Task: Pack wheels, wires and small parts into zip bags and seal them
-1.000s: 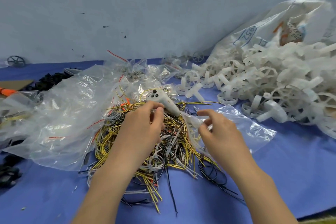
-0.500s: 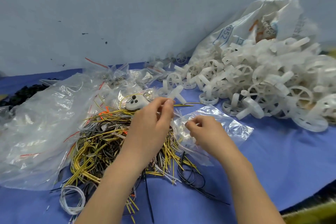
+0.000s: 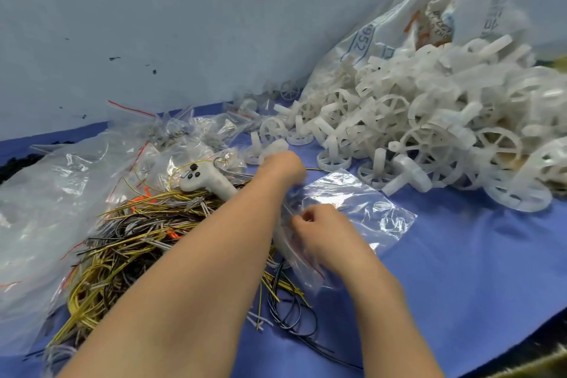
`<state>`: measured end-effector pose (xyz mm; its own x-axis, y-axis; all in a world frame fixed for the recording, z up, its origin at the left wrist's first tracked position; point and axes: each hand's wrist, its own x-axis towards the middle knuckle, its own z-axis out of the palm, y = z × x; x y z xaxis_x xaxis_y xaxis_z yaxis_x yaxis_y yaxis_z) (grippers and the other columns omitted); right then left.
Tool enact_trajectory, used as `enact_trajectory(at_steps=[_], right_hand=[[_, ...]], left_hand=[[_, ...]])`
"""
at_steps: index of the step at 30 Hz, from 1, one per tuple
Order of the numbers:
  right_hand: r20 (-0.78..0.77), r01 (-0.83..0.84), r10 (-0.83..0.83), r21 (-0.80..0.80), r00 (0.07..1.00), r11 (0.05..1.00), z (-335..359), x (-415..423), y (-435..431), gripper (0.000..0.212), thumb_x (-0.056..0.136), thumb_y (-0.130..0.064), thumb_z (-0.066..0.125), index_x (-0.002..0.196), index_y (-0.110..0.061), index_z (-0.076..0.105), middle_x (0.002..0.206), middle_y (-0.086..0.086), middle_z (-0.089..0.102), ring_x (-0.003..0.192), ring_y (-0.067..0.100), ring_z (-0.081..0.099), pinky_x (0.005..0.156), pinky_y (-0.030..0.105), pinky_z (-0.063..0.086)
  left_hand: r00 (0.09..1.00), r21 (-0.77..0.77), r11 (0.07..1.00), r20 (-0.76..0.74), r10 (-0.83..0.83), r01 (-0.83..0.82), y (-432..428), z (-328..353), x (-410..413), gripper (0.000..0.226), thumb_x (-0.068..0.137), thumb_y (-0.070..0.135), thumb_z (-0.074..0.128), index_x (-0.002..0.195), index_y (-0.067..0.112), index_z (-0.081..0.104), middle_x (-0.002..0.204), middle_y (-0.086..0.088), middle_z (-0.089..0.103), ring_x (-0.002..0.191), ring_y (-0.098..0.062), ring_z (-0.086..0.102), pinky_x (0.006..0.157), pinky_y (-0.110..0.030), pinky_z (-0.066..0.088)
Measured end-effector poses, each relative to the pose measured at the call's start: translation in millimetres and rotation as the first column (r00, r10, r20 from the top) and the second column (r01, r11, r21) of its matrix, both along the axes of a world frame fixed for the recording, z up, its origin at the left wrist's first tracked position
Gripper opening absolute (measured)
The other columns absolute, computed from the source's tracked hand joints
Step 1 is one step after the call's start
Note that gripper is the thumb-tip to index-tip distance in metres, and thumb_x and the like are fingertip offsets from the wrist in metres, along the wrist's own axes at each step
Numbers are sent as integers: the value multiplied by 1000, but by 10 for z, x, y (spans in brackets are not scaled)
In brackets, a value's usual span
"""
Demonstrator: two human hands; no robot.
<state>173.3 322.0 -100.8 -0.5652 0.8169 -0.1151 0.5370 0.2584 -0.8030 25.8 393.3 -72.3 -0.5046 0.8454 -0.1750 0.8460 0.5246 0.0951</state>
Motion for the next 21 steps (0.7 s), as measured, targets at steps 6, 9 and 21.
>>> enact_trajectory(at_steps=[6,9,21], right_hand=[[-22,5,-5,-8,1000,1000,-1,27,6,29,92,-29,50,66,-16,48,59,1,53,60,22,47,57,33,39],[-39,22,-23,-32,999,999,5,21,-8,26,90,-29,51,77,-8,61,65,2,63,65,25,56,64,33,48],[-164,-54,34,-119,986,991,57,-35,-204,4,93,-29,60,97,-30,63,87,-1,68,69,22,70,73,40,58]], left_hand=[[975,222,952,116,189,-211,-25,-187,-76,31,100,19,39,123,4,54,131,-22,51,113,-37,55,94,-45,46],[977,442,873,156,149,-204,-193,-22,-151,30,103,24,34,118,10,54,120,-18,60,108,-38,56,88,-44,46],[240,522,446,802,-547,-727,-2097,298,403,24,105,27,36,108,20,59,74,-8,68,56,-18,57,46,-26,44]])
